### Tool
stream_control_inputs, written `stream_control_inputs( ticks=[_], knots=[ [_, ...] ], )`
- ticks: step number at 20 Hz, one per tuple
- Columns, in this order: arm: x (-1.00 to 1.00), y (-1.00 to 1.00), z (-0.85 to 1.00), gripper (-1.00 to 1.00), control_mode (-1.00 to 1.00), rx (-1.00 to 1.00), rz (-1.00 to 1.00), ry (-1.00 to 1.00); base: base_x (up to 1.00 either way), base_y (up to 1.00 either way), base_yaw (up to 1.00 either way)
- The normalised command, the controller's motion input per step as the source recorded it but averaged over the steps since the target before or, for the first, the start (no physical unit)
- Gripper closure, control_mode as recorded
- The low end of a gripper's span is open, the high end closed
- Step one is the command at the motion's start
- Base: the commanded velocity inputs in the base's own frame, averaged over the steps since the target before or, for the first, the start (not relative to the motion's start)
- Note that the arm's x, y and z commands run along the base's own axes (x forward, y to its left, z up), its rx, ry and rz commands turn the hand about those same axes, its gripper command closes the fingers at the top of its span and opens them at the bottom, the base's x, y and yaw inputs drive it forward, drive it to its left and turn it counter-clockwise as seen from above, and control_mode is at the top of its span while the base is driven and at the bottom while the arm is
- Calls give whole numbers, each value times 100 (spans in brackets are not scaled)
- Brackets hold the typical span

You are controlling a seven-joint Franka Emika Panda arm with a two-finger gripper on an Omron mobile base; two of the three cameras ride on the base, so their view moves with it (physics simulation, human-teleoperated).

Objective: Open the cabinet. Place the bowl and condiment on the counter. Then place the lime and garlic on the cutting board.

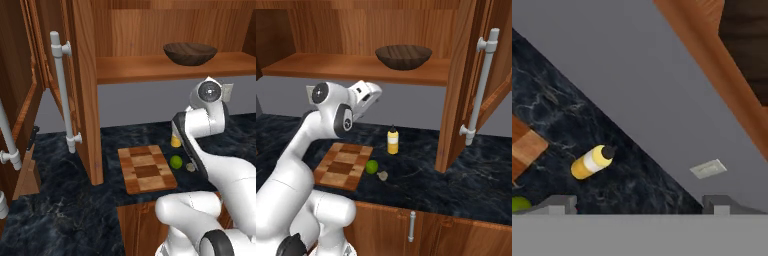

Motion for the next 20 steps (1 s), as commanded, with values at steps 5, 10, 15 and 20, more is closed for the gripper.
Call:
stream_control_inputs(
  ticks=[5, 10, 15, 20],
  knots=[
    [-22, -6, 100, -100, -100, -20, 0, -12, 0, 0, 0],
    [0, -2, 98, -100, -100, -9, 0, 0, 0, 0, 0],
    [7, -7, 79, -100, -100, -1, 0, 0, 0, 0, 0],
    [54, -12, 3, -100, -100, -1, 0, 3, 0, 0, 0]
  ],
)
